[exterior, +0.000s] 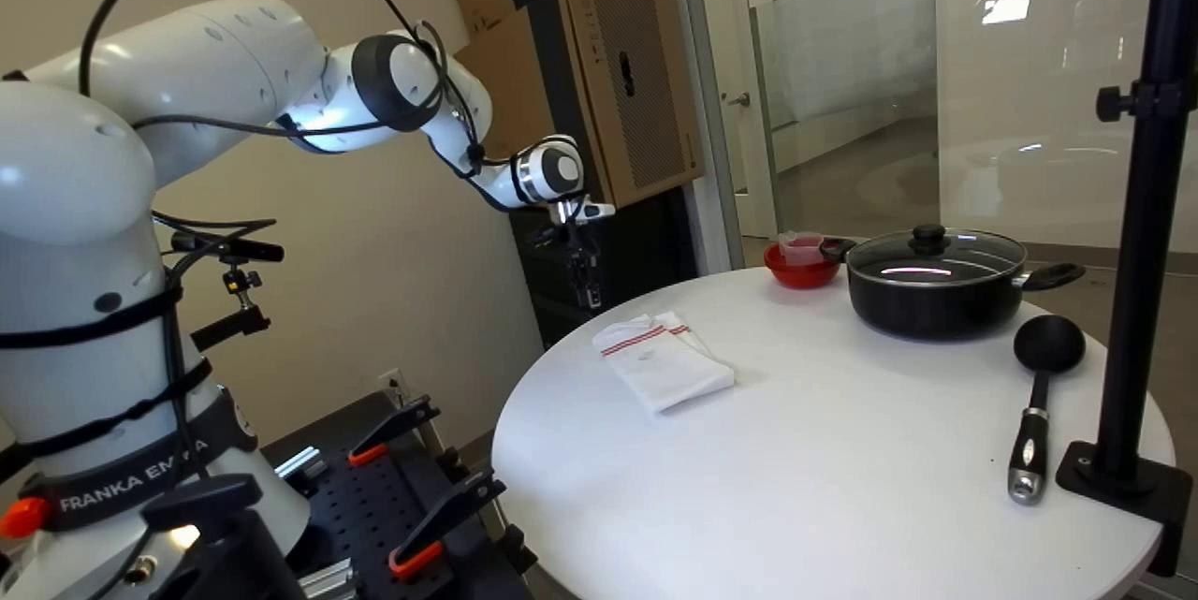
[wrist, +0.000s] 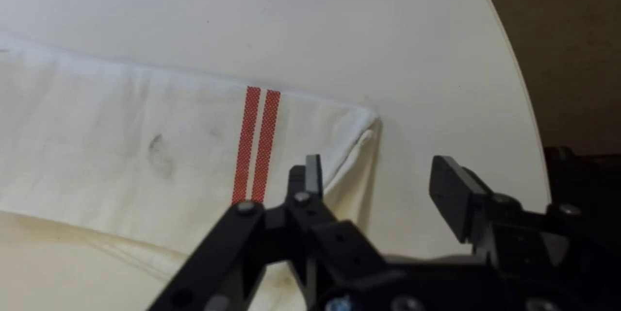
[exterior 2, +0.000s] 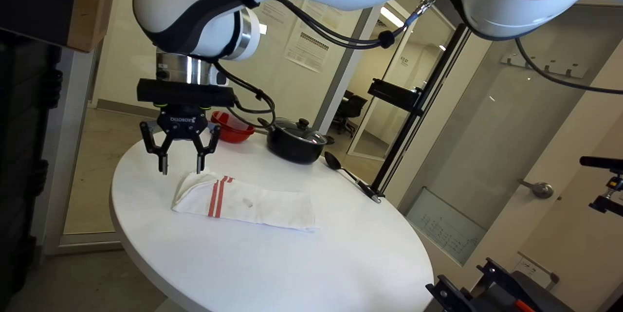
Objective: Fold the white towel
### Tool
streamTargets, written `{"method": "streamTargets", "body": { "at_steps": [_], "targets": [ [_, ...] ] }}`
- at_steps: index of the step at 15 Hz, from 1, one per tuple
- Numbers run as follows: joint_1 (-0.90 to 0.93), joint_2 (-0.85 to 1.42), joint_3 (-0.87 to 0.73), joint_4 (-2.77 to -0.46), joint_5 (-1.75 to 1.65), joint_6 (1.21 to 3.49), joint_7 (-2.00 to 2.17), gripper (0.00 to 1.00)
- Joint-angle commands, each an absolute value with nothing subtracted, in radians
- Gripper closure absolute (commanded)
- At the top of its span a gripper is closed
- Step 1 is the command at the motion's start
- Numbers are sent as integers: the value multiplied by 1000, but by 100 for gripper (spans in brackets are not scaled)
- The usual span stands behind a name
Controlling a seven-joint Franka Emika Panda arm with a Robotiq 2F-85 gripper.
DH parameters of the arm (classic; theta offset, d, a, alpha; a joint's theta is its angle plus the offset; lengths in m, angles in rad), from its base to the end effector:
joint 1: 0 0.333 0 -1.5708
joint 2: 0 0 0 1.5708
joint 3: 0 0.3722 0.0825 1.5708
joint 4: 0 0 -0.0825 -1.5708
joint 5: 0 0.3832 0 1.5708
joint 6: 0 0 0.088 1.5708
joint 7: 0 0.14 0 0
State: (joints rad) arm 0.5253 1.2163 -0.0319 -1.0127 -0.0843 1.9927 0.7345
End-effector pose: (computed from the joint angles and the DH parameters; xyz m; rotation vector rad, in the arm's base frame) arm 0.6907 0.3719 0.0597 2.9022 -0.2621 -0.1938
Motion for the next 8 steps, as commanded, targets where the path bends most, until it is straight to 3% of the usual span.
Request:
{"method": "streamTargets", "body": {
  "at_steps": [1, 3, 8],
  "targets": [
    [513, 1148, -39, -1139, -100, 2022, 705, 8],
    [470, 1120, -31, -1206, -87, 2008, 649, 0],
    [331, 1032, -50, -1404, -78, 2004, 530, 0]
  ]
}}
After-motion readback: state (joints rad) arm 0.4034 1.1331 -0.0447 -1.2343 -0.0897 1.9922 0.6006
